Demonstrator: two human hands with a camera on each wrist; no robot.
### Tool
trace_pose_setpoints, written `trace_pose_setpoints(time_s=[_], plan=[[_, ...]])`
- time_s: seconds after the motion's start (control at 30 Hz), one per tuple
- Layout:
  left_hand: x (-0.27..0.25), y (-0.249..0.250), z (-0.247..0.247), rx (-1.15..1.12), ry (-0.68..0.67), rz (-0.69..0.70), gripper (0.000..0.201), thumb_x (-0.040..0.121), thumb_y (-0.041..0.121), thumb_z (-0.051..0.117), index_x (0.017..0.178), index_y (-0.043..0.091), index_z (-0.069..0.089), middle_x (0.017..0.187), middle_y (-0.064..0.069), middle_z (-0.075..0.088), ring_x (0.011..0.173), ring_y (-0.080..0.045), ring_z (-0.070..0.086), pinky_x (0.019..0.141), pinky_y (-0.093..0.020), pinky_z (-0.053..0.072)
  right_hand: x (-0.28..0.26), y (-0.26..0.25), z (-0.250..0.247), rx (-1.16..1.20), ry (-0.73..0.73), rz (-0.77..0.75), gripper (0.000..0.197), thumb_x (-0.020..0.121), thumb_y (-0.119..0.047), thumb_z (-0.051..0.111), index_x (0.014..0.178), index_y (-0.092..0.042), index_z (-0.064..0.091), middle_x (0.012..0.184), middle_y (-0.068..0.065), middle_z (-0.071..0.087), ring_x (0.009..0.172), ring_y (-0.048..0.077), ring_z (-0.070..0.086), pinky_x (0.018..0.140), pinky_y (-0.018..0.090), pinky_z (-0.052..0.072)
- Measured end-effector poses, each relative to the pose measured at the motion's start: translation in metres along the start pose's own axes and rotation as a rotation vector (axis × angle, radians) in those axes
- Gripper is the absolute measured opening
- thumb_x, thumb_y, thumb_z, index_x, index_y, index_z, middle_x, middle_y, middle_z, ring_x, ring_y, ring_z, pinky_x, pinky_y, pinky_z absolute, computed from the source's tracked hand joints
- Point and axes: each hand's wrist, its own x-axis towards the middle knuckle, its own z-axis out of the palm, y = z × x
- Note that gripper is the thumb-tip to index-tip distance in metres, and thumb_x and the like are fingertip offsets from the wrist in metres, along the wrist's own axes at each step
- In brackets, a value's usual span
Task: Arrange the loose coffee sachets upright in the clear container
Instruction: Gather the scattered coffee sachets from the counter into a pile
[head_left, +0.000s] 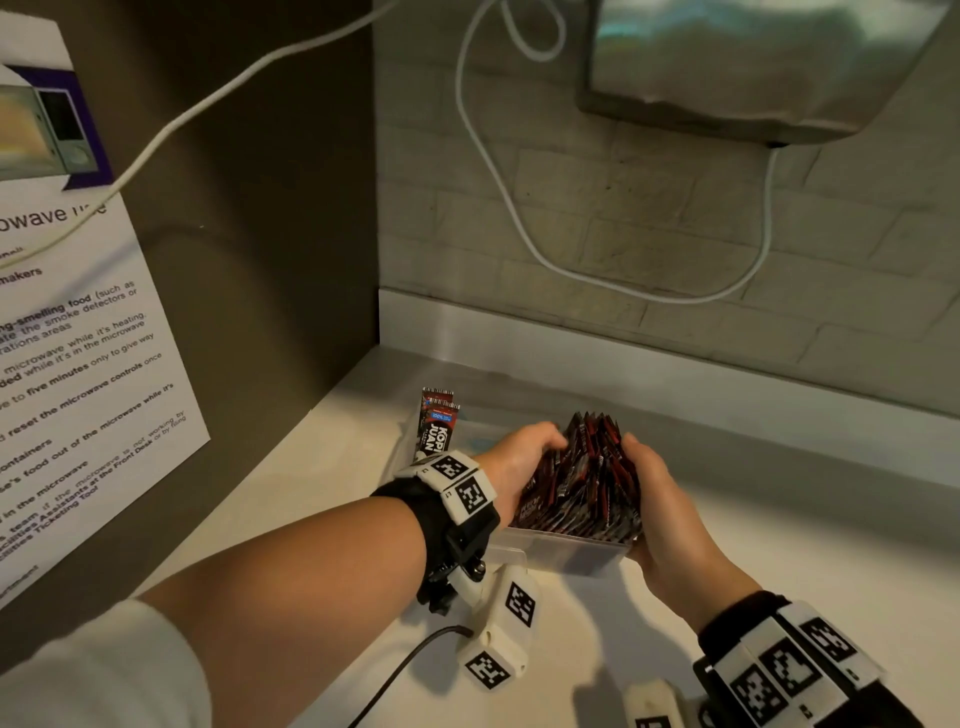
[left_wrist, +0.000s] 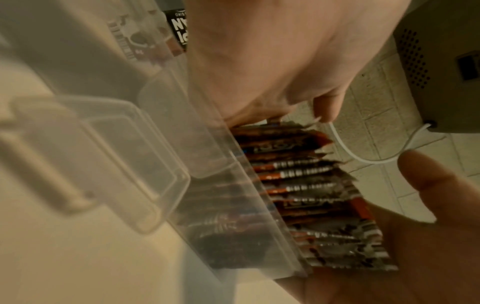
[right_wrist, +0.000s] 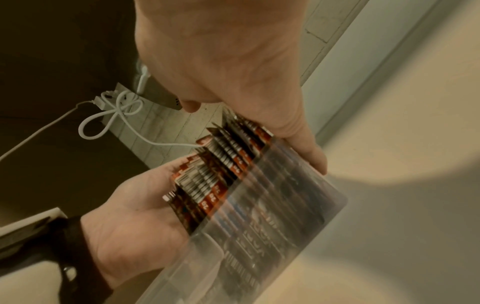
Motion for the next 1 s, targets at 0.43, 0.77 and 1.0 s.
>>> trace_pose_setpoints(time_s=[0.43, 0.77, 1.0], plan=[[0.010, -0.003, 0.019, -0.022, 0.194, 0.112, 0.043, 0.097, 0.034, 0.039, 0.127, 0.011, 0.060, 0.123, -0.017, 0.064, 0.114, -0.034, 0.060, 0.102, -0.048, 0.046, -0.009, -0.004, 0.006, -0.004, -0.025, -0.057, 0.051, 0.091, -0.055, 0.045, 0.135, -0.030, 0.043, 0.123, 0.000, 0.063, 0.112, 0.018, 0.061, 0.098, 0.047, 0.048], [-0.002, 0.006, 0.000, 0.095, 0.312, 0.112, 0.056, 0.099, 0.047, 0.038, 0.147, 0.019, 0.035, 0.152, -0.012, 0.035, 0.137, -0.028, 0.036, 0.112, -0.041, 0.027, -0.007, -0.002, -0.002, -0.021, 0.048, 0.017, 0.058, 0.080, -0.068, 0.045, 0.124, -0.030, 0.054, 0.115, -0.004, 0.067, 0.107, 0.022, 0.063, 0.089, 0.050, 0.050], [-0.004, 0.003, -0.001, 0.161, 0.123, 0.012, 0.084, 0.080, 0.078, 0.035, 0.142, 0.022, 0.043, 0.144, -0.013, 0.048, 0.128, -0.031, 0.049, 0.109, -0.051, 0.036, -0.008, -0.004, -0.001, -0.030, 0.055, 0.048, 0.052, 0.086, -0.064, 0.043, 0.124, -0.031, 0.054, 0.116, -0.003, 0.067, 0.107, 0.021, 0.063, 0.086, 0.047, 0.051]])
